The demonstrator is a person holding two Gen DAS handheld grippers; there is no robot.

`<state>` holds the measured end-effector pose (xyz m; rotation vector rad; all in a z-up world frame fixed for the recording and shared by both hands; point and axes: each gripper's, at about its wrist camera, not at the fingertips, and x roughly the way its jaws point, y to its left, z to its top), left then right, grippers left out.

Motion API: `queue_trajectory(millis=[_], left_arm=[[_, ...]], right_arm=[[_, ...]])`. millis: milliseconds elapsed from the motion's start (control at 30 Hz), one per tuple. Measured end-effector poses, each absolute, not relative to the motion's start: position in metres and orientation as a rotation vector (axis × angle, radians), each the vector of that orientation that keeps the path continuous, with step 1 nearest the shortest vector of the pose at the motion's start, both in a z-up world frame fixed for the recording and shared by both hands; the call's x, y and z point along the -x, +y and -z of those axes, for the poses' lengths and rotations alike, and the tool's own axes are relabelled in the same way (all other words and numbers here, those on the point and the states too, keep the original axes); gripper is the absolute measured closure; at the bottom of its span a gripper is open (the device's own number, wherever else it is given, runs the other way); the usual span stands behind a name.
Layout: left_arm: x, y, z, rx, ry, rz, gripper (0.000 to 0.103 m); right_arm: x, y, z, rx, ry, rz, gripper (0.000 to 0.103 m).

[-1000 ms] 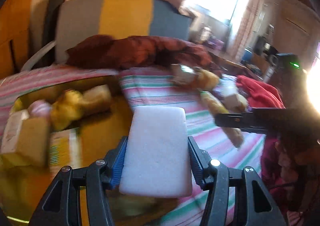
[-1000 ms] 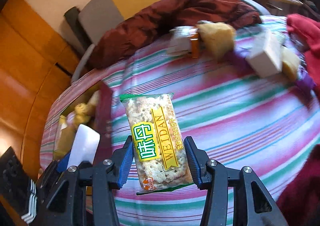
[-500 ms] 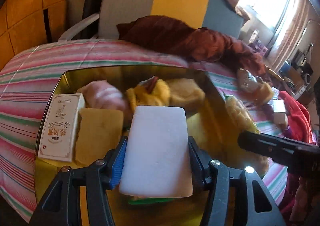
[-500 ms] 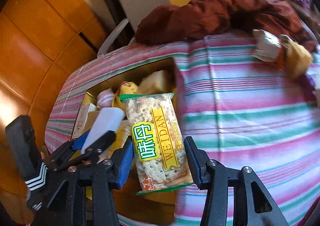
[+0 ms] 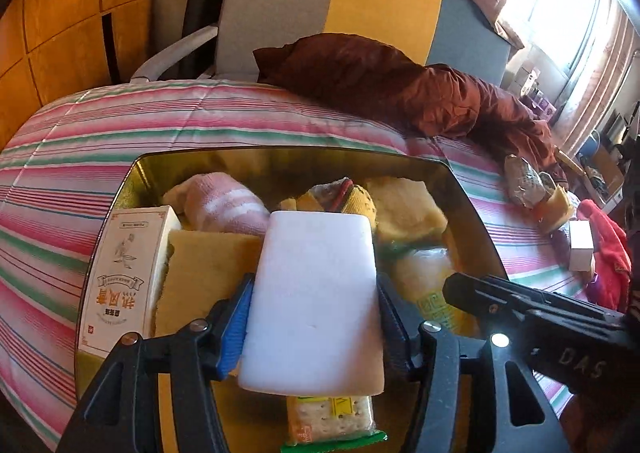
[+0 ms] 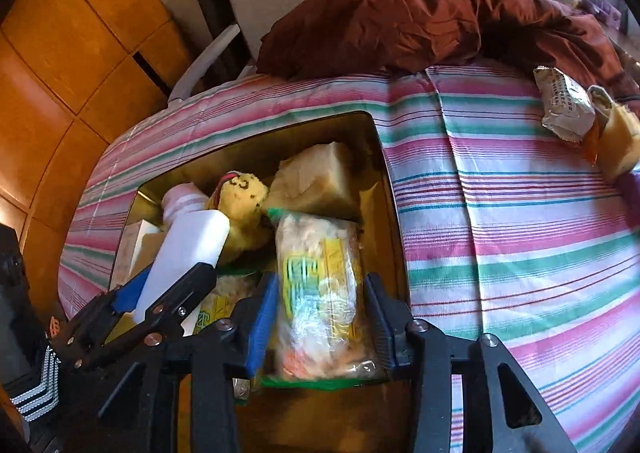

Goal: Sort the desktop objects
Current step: 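Place the eraser sponge in the tray with the left gripper while the right gripper drops the cracker packet there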

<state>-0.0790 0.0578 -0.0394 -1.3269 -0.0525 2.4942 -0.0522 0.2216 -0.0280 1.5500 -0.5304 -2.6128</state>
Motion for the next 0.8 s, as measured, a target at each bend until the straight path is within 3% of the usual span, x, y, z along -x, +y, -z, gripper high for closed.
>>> queue_trajectory(millis=[200, 600, 733, 800], left_arm=[[0.072, 0.059, 0.038, 1.330, -0.052, -2.493, 0.044], [0.070, 0.050, 0.030, 1.289, -0.286, -2.435, 0.040], [0.065, 0.055, 0.019, 1.263, -0.243, -2.501, 0.039], [0.062, 0.061, 0.015, 1.286, -0.136, -2.578, 0.039]], right_arm=[[0.035, 0.233, 0.014, -1.425, -0.596, 2.624, 0.052], [0.011, 0.259, 0.002, -1.349, -0.632, 2.674, 0.051], [0.005, 0.271, 0.003, -1.347, -0.671, 2.683, 0.051], [0.001, 0.277, 0.005, -1.347, -0.683, 2.689, 0.051]])
